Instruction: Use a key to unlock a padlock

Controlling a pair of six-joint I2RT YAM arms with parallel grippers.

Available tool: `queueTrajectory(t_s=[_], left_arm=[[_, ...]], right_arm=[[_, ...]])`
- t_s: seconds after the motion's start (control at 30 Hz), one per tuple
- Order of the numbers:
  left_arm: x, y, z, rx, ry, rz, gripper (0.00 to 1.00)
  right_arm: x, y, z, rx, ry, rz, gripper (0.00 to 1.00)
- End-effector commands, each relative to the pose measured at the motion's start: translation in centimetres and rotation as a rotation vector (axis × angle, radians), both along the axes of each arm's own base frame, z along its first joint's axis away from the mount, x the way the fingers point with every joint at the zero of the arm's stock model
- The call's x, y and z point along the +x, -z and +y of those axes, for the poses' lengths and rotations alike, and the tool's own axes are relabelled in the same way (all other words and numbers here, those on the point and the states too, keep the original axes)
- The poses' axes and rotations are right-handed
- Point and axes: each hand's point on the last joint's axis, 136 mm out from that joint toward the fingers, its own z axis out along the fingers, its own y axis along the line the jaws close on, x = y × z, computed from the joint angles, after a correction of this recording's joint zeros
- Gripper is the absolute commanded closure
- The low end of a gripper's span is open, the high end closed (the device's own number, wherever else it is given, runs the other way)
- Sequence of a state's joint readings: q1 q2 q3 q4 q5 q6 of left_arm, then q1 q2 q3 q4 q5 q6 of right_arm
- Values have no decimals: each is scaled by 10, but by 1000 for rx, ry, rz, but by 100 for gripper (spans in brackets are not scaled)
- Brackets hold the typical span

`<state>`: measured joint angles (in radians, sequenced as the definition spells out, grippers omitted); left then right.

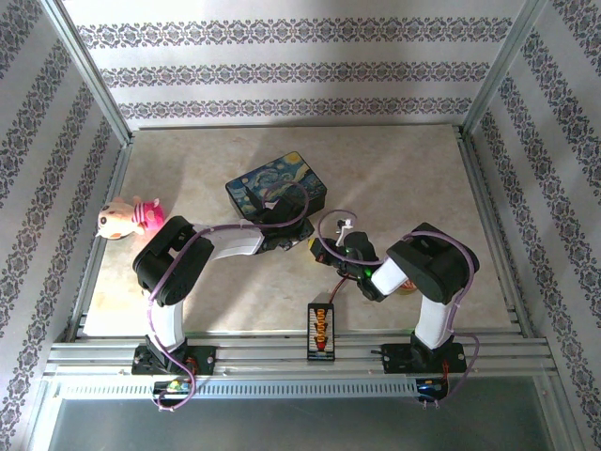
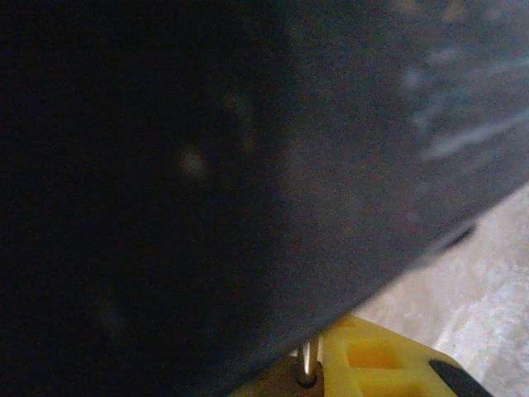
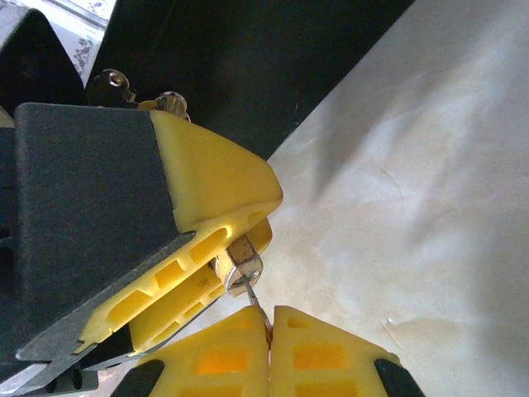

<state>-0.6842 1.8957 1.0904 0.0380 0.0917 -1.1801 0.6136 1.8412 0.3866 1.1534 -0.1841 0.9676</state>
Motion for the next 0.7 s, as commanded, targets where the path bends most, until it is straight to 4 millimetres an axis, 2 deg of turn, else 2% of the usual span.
queueTrajectory(t_s=[0.0, 0.5, 0.67], left_arm=[[-14, 9, -4, -72, -2, 85, 76], [-12, 6, -8, -91, 2, 86, 76], [-13, 6, -9, -95, 11, 90, 76]], right_arm=[[3, -1, -11, 1, 68, -22, 100], [1, 5, 7, 34, 44, -9, 100], [5, 4, 6, 55, 57, -17, 100]])
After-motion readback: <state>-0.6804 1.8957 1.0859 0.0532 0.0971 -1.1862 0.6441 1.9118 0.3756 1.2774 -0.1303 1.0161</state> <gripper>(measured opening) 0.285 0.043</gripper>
